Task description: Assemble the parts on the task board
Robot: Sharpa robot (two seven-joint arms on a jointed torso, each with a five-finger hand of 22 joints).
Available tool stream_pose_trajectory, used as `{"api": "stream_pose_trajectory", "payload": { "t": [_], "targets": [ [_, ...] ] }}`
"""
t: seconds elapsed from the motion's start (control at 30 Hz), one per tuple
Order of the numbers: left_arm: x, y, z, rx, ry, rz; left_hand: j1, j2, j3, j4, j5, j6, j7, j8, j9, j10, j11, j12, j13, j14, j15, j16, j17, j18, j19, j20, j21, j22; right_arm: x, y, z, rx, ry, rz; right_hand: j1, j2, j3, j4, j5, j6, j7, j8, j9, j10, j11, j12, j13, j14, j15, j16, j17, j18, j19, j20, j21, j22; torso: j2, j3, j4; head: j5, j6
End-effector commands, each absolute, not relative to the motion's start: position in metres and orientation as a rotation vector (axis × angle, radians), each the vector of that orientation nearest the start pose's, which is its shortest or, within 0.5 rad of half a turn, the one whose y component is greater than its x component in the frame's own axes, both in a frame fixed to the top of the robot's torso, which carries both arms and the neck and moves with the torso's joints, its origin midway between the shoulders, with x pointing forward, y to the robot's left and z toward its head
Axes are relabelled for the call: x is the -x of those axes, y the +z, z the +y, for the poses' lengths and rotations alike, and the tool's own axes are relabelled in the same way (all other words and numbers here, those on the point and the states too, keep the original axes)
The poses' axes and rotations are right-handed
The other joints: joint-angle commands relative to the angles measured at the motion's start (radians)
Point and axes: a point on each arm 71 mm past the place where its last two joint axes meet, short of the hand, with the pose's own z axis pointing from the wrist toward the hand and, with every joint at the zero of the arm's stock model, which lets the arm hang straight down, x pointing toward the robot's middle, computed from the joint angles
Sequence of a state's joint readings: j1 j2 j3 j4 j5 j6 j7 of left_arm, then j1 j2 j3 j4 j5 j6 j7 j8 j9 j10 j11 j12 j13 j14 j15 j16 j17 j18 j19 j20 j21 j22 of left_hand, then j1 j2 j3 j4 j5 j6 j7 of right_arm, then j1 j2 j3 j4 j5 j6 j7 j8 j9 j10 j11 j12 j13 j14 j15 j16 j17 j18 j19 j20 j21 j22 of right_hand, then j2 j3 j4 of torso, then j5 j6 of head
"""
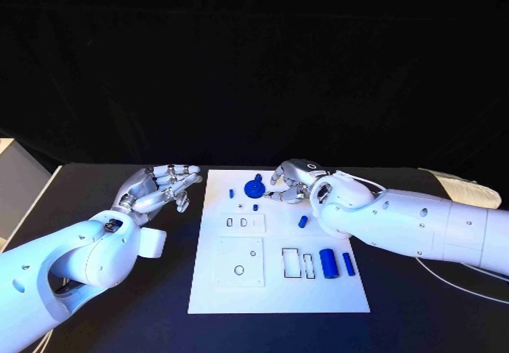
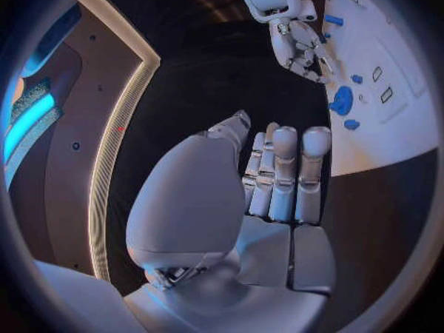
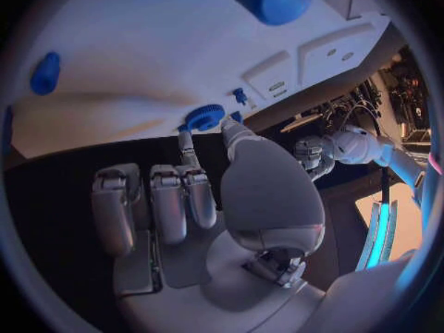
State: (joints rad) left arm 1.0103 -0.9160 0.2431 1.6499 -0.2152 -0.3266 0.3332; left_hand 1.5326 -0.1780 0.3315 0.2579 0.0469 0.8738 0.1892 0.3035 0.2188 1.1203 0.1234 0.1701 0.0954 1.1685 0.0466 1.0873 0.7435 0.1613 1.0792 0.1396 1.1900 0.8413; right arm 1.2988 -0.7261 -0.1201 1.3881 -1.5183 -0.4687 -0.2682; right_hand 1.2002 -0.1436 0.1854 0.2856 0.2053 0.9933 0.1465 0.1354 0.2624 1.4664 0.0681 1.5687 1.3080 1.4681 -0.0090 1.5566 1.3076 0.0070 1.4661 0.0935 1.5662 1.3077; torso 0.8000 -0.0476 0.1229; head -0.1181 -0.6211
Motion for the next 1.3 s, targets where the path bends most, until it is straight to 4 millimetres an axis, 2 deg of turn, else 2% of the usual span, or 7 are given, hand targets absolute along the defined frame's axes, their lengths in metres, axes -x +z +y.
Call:
{"api": "stream_pose_trajectory", "payload": {
  "t": [0.03, 0.23, 0.5, 0.63, 0.93, 1.13, 1.3],
  "targets": [
    [-0.469, -0.15, 0.214, 0.989, -1.614, 1.351, -0.007, 0.002, 0.006, 0.001, 0.002, -0.01, 0.001, 0.0, 0.001, -0.006, -0.003, 0.006, 0.001, 0.005, 0.0, 0.006, -0.001, -0.013, -0.006, 0.004, 0.006, 0.001, -0.519, -0.147, -0.204, 0.042, 0.544, 1.399, 0.056, -0.011, 0.019, -0.011, -0.002, 0.007, 0.001, -0.008, -0.002, 0.104, 0.001, 0.002, 0.263, 0.091, -0.004, -0.001, 0.213, -0.007, 0.105, 0.002, 0.005, 0.263, -0.002, 0.0005, -0.003, -0.003, 0.004],
    [-0.469, -0.15, 0.215, 0.989, -1.615, 1.35, -0.007, 0.002, 0.007, 0.0, 0.002, -0.011, 0.001, 0.0, 0.001, -0.007, -0.002, 0.007, 0.001, 0.003, 0.0, 0.004, -0.005, -0.013, -0.006, 0.004, 0.007, 0.002, -0.52, -0.137, -0.252, -0.04, 0.635, 1.375, 0.214, -0.041, 0.066, -0.069, -0.041, 0.002, 0.009, -0.016, -0.005, 0.104, 0.006, 0.002, 0.263, 0.088, -0.005, -0.006, 0.203, -0.007, 0.105, 0.0, 0.005, 0.263, -0.006, 0.0031, -0.0103, -0.004, 0.007],
    [-0.469, -0.152, 0.214, 0.989, -1.621, 1.354, -0.007, 0.002, 0.007, 0.0, 0.002, -0.011, 0.001, 0.0, 0.002, -0.007, -0.002, 0.007, 0.002, 0.003, 0.0, 0.005, -0.005, -0.013, -0.007, 0.004, 0.007, 0.002, -0.521, -0.138, -0.314, -0.081, 0.653, 1.412, 0.257, -0.072, 0.075, -0.092, -0.012, 0.0, 0.011, -0.022, -0.009, 0.104, 0.008, 0.002, 0.263, 0.088, -0.004, -0.005, 0.204, -0.007, 0.105, 0.001, 0.005, 0.263, -0.008, 0.0126, -0.0152, -0.013, 0.007],
    [-0.469, -0.153, 0.213, 0.991, -1.623, 1.357, -0.007, 0.002, 0.007, 0.0, 0.002, -0.011, 0.001, 0.0, 0.002, -0.007, -0.002, 0.007, 0.002, 0.003, 0.0, 0.005, -0.005, -0.013, -0.007, 0.004, 0.007, 0.002, -0.521, -0.142, -0.338, -0.098, 0.634, 1.446, 0.267, -0.086, 0.075, -0.095, 0.033, -0.003, 0.012, -0.028, -0.011, 0.104, 0.008, 0.002, 0.263, 0.089, -0.003, -0.005, 0.206, -0.007, 0.105, 0.001, 0.005, 0.263, -0.007, 0.0179, -0.0175, -0.019, 0.009],
    [-0.469, -0.155, 0.212, 0.994, -1.623, 1.361, -0.007, 0.001, 0.008, -0.001, 0.002, -0.01, 0.0, 0.0, 0.002, -0.006, -0.003, 0.008, 0.002, 0.003, 0.0, 0.005, -0.005, -0.013, -0.007, 0.005, 0.008, 0.002, -0.519, -0.163, -0.356, -0.098, 0.578, 1.568, 0.266, -0.092, 0.075, -0.091, 0.049, -0.008, 0.013, -0.033, -0.014, 0.104, 0.009, 0.002, 0.263, 0.09, 0.0, -0.003, 0.212, -0.007, 0.105, 0.002, 0.005, 0.263, -0.005, 0.0143, -0.0131, -0.029, 0.003],
    [-0.47, -0.157, 0.213, 0.998, -1.62, 1.363, -0.007, 0.001, 0.008, -0.001, 0.002, -0.01, 0.0, 0.0, 0.002, -0.006, -0.003, 0.008, 0.002, 0.003, 0.0, 0.005, -0.005, -0.013, -0.007, 0.005, 0.008, 0.002, -0.516, -0.177, -0.359, -0.095, 0.558, 1.62, 0.257, -0.095, 0.068, -0.085, 0.043, -0.009, 0.013, -0.035, -0.014, 0.104, 0.009, 0.002, 0.263, 0.091, 0.002, -0.003, 0.214, -0.007, 0.105, 0.004, 0.005, 0.263, -0.005, 0.0147, -0.0157, -0.027, -0.003],
    [-0.47, -0.159, 0.213, 1.001, -1.618, 1.365, -0.007, 0.001, 0.008, -0.001, 0.002, -0.01, 0.0, 0.0, 0.002, -0.006, -0.003, 0.008, 0.002, 0.003, 0.0, 0.005, -0.005, -0.013, -0.007, 0.005, 0.008, 0.002, -0.514, -0.183, -0.358, -0.094, 0.554, 1.652, 0.251, -0.095, 0.063, -0.08, 0.044, -0.008, 0.014, -0.035, -0.014, 0.104, 0.009, 0.002, 0.263, 0.091, 0.003, -0.003, 0.215, -0.007, 0.105, 0.005, 0.005, 0.263, -0.007, 0.0122, -0.0156, -0.03, -0.008]
  ]
}}
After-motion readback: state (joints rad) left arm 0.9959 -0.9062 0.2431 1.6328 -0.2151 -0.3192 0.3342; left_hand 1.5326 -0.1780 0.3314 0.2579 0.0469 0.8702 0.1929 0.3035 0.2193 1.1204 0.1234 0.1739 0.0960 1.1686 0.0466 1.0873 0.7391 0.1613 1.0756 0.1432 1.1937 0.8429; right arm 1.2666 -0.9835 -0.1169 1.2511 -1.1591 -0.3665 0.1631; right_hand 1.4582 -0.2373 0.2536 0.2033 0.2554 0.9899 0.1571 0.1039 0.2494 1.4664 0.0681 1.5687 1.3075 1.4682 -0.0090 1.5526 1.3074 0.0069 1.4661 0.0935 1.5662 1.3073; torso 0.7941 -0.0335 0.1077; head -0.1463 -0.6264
